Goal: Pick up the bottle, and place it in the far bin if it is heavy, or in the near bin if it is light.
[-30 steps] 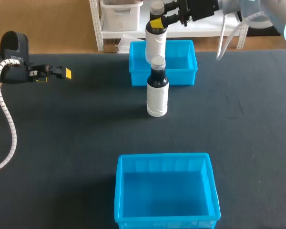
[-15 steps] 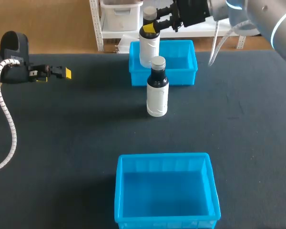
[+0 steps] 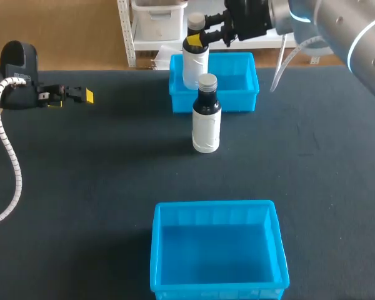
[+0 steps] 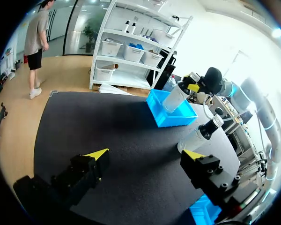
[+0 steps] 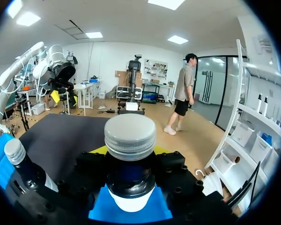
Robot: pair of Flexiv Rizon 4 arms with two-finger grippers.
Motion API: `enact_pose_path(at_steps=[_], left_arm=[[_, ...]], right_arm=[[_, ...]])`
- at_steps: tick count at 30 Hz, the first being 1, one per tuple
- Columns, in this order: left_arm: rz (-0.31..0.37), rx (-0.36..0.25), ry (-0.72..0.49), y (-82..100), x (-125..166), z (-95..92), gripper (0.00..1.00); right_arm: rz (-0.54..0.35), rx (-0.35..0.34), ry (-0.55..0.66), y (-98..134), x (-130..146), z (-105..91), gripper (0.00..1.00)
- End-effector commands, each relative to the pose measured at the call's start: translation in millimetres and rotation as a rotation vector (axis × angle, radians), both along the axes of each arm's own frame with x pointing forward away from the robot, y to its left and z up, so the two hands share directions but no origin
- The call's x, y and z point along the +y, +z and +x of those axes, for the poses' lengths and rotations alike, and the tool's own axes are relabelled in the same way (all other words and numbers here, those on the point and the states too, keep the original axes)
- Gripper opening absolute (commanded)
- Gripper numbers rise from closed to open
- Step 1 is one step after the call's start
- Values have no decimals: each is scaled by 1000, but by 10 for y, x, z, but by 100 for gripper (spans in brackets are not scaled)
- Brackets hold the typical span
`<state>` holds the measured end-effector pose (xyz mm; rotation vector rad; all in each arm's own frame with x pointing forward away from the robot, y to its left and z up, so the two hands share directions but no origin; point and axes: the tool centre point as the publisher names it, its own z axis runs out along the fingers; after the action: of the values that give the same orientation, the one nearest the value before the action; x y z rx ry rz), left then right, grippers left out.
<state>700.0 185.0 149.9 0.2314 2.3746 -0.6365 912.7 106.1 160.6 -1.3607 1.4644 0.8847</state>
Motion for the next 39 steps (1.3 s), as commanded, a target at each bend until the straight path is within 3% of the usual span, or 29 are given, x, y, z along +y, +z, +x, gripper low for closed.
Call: enact_pose_path(at_steps=[1, 39], left_arm=[[0, 0, 0, 0, 0, 0, 100], [0, 0, 0, 0, 0, 0, 100]], right_arm=[[-13, 165, 471, -17, 21, 136, 0], [-17, 201, 481, -236, 44, 185, 0]])
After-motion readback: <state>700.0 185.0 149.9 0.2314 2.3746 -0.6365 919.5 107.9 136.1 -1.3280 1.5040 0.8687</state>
